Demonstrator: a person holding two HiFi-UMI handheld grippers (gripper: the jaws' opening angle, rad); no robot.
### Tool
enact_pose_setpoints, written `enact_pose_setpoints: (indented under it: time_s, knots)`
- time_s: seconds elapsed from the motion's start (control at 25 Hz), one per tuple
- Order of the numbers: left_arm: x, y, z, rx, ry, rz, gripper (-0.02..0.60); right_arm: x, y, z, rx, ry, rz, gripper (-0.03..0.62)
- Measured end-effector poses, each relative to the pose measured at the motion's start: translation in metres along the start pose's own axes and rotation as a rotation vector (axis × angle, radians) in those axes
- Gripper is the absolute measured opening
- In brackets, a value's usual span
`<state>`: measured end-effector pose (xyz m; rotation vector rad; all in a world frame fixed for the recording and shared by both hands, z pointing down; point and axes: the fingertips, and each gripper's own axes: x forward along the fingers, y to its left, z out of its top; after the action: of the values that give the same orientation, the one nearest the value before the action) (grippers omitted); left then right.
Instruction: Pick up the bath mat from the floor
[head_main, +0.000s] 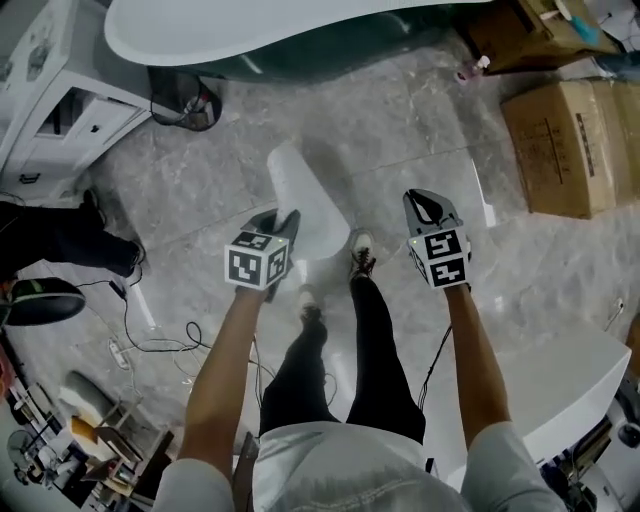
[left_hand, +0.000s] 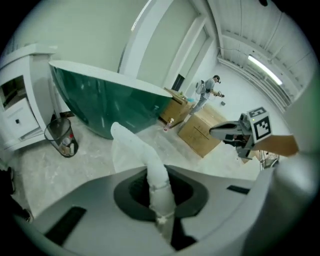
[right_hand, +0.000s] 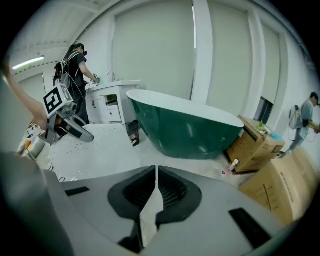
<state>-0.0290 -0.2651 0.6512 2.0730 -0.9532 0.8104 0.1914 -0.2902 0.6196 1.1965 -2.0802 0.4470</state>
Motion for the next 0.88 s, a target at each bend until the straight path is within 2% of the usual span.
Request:
enact_pose_setpoints:
  time_s: [0.2,0.4,0.6,0.76,0.88]
  knots:
    - [-0.091,-0.008,0.017,-0.009,-0.074,0.051,0.035,-0.072,0.018,0.061,0.047,-0.067,-0.047,0.02]
    - [-0.181,-0.017,0.055,0.038,-0.175,0.093,0.035,-0.139,0.032,0.139,0.043,-0.157,-0.07,0.02]
    - [-0.27,-0.03,0.106,0.146,-0.327,0.136,0.035,-0.2,0.047,0.211,-0.005,-0.266,-0.074,0.02]
    - [-0.334,-0.051,0.15,0.261,-0.458,0.177,0.035,-0.248,0.061,0.258,-0.013,-0.362,-0.067,0.02]
    - [-0.379,-0.063,0.176,0.313,-0.541,0.22,0.035,-0.275,0.076,0.29,-0.051,-0.409,-0.062,0.02]
